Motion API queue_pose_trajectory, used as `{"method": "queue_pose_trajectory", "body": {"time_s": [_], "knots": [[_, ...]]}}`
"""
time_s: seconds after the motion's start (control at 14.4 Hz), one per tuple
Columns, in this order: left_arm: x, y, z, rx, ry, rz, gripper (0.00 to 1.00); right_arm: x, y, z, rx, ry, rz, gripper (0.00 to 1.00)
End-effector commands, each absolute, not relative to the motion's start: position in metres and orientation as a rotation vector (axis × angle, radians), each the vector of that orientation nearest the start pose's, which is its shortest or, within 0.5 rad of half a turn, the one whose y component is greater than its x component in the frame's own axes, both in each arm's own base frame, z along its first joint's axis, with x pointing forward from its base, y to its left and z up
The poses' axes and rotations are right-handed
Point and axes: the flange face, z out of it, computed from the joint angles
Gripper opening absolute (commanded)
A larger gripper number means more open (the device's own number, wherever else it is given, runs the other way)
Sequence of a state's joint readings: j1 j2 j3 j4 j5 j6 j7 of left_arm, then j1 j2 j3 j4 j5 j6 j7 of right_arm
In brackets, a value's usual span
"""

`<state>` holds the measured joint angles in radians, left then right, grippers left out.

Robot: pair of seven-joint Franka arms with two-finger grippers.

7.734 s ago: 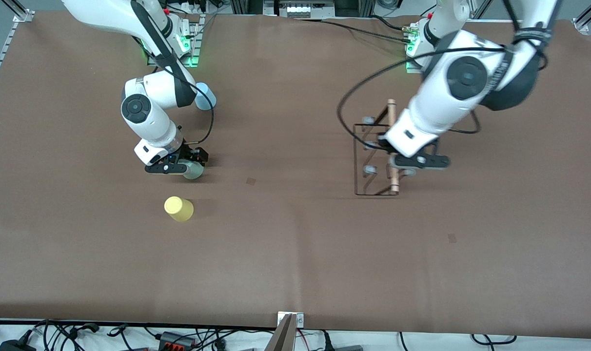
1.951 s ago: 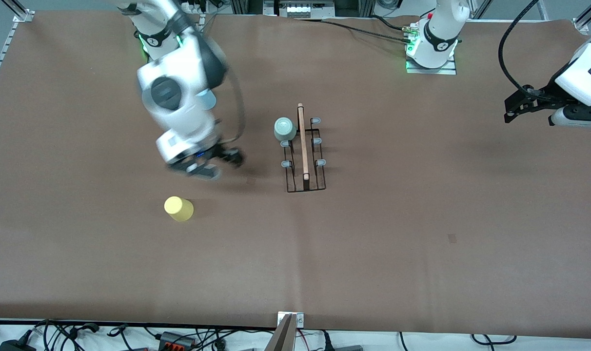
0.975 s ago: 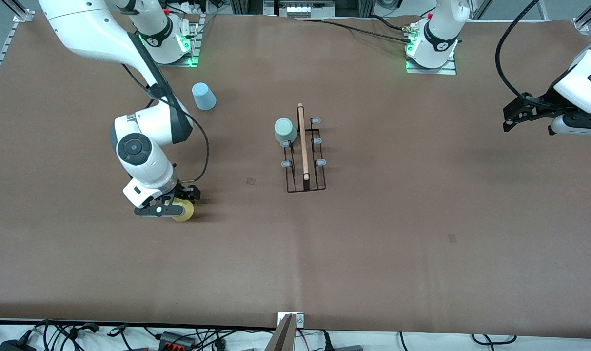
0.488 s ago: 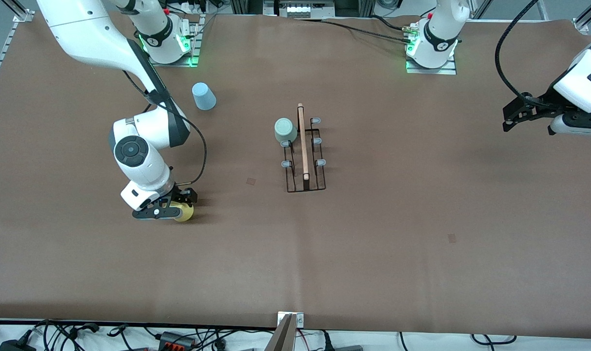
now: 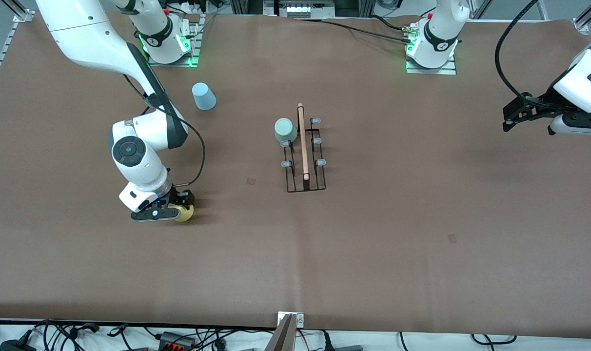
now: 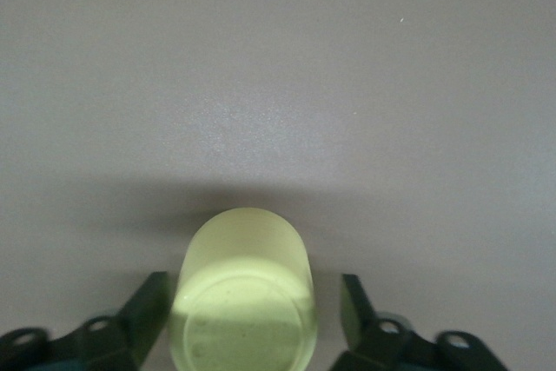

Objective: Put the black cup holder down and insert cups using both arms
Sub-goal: 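Lower the right gripper around the yellow cup and close it, then carry the yellow cup with the right gripper onto a holder peg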

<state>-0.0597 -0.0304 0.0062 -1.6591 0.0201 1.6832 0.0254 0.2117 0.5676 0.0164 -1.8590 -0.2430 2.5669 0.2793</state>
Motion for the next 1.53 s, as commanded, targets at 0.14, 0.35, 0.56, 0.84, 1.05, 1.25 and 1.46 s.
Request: {"method": "queue_pose_trajectory", "body": {"time_s": [0.14,0.35,0.56,0.84,1.05,1.25,1.46], "knots": [[0.557,-0.031,0.614,-3.137,0.135,-0.084,1.00,0.637,0.149,0.235,-3.219,-0.287,-0.314,0.18],[0.556,-0.033,0.616,-3.137,0.140,-0.089,1.00,0.629,0.163,0.296,-3.231,-0.173,-0.270,0.16],[0.556,-0.032,0.615,-3.138,0.137,-0.084,1.00,0.608,0.240,0.359,-3.050,0.203,-0.231,0.15],[0.556,-0.032,0.614,-3.139,0.137,-0.080,1.00,0.573,0.356,0.406,-2.881,0.564,-0.221,0.12],[0.556,-0.033,0.614,-3.140,0.137,-0.080,1.00,0.546,0.420,0.407,-2.863,0.644,-0.167,0.12],[0.556,-0.032,0.614,-3.140,0.135,-0.080,1.00,0.532,0.445,0.376,-2.898,0.672,-0.161,0.12],[0.556,-0.031,0.614,-3.140,0.135,-0.072,1.00,0.523,0.460,0.362,-2.920,0.643,-0.148,0.12]]}}
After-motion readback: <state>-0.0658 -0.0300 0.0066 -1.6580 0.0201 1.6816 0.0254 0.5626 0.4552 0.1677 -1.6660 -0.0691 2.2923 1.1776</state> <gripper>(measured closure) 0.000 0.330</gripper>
